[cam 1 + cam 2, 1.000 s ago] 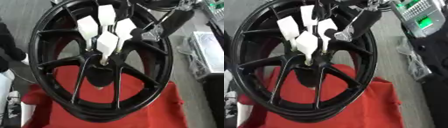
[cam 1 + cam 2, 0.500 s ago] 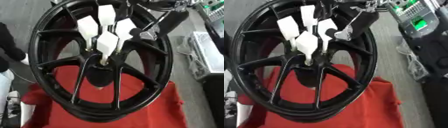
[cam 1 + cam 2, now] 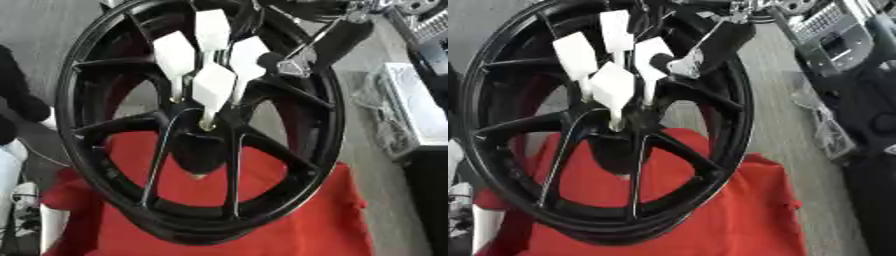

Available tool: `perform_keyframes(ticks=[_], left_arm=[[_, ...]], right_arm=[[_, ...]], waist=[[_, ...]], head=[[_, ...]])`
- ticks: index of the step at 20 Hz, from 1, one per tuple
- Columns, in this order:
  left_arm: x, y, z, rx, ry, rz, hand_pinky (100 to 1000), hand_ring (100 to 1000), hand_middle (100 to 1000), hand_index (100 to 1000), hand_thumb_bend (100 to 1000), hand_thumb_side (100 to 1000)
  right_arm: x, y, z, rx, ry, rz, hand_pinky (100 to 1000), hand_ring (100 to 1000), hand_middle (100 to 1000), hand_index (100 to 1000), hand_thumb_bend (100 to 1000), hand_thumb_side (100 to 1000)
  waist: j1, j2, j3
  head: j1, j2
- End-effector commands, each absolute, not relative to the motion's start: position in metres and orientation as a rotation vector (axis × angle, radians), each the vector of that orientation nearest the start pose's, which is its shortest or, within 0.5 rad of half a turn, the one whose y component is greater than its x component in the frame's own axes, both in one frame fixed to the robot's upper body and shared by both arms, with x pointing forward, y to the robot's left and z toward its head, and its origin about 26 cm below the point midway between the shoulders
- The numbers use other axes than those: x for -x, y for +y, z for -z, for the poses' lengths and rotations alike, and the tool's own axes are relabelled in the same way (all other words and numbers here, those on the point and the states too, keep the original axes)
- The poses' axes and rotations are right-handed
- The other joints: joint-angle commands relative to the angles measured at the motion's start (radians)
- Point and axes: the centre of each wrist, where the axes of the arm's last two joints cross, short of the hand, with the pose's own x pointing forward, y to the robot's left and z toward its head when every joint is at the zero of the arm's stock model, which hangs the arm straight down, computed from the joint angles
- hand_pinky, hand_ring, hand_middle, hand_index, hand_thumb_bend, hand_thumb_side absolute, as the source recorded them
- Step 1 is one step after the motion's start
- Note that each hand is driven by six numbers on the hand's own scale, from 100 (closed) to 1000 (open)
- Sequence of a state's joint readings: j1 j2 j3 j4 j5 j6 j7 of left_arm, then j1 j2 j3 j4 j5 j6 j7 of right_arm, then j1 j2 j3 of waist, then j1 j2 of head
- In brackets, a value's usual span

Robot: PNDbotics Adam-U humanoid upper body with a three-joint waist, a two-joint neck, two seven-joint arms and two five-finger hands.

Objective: Pull the pin out of the wheel hub.

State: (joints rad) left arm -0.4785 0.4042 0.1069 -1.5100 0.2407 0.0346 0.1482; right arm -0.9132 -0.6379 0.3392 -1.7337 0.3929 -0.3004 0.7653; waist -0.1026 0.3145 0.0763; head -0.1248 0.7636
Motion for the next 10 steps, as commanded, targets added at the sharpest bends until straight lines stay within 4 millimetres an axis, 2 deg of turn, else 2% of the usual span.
perform_keyframes(ticks=[1,10], left_arm=[[-0.3788,0.3252,-0.1799,-0.214,-2.013,-0.01,644,810,727,760,135,829],[-0.3791,0.3254,-0.1812,-0.216,-2.018,-0.019,643,810,726,759,135,827]], right_arm=[[-0.3555,-0.2026,-0.3343,-0.676,2.157,2.507,811,683,680,815,162,458],[-0.3611,-0.2042,-0.3277,-0.683,2.127,2.554,811,684,678,804,172,467]], waist=[[0.005,-0.016,0.002],[0.004,-0.014,0.006]], head=[[-0.003,-0.001],[-0.004,0.002]])
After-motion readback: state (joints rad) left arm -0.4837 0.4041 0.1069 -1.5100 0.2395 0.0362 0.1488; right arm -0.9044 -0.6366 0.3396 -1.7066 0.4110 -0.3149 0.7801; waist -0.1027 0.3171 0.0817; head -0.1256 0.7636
